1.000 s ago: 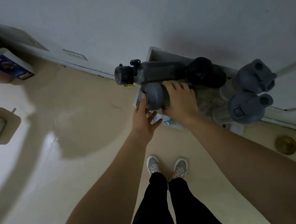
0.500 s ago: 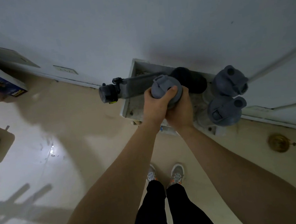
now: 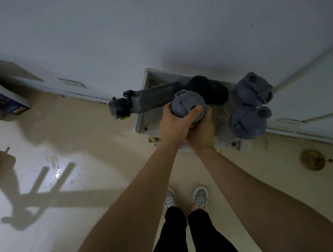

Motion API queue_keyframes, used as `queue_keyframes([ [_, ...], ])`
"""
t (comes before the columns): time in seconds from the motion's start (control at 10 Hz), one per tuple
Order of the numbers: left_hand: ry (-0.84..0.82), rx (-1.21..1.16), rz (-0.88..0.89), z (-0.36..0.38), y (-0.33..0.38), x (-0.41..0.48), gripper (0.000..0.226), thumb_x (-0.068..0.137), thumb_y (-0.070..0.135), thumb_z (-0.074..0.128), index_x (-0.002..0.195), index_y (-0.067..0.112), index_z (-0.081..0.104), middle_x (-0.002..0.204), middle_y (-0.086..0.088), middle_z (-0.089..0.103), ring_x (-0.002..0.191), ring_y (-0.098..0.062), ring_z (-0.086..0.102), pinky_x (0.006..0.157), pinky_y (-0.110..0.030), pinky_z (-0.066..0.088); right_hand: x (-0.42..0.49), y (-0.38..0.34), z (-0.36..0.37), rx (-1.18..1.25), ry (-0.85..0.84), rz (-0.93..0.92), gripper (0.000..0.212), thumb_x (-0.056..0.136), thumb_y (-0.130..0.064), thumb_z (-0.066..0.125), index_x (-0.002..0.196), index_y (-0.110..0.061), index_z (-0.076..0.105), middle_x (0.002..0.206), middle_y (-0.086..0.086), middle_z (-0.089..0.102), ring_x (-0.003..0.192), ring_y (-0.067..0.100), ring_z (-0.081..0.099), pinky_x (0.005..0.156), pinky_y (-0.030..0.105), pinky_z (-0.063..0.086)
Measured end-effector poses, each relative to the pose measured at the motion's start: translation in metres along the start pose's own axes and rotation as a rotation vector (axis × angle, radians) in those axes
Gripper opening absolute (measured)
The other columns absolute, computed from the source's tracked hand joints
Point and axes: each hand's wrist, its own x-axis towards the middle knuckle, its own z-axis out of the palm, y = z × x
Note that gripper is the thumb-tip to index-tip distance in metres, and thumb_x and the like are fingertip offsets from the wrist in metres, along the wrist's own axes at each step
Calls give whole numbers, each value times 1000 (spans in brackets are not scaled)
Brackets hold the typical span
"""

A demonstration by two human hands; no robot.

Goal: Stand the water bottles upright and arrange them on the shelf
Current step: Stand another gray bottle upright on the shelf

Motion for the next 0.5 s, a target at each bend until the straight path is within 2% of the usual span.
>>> queue_keyframes([
  [0.1,-35,18,-13,-4,5,-1,85,71,54,79,140,23,40,131,2,56,107,-14,59,85,-26,53,2,7,15,544,-32,117,53,100,-31,50,149,-12,39,143,18,50,132,38,47,110,51,40],
  [0.2,-62,27,-30,-9,9,1,94,72,54,78,147,22,31,140,0,51,115,-17,56,92,-29,52,-2,11,20,210,-88,232,65,86,-26,69,143,-10,41,135,18,54,121,38,55,96,46,47],
  [0.3,-69,0,-57,-23,6,-2,101,71,58,77,150,20,26,146,-1,47,128,-21,52,102,-35,50,-18,14,31,255,-66,335,87,70,-35,84,137,-3,39,135,18,54,119,36,56,97,47,49],
  [0.4,-51,-30,-90,-44,-4,-13,106,65,67,75,149,20,31,149,1,45,134,-20,47,108,-40,45,-24,21,50,237,-80,411,96,66,-43,86,137,3,40,139,20,51,126,36,53,103,46,46],
  [0.5,-8,-6,-127,-70,-24,-18,78,65,75,69,122,22,60,128,2,64,115,-21,63,100,-46,52,-36,17,63,148,-141,441,62,84,-34,74,126,6,54,127,22,62,118,36,59,91,36,47],
])
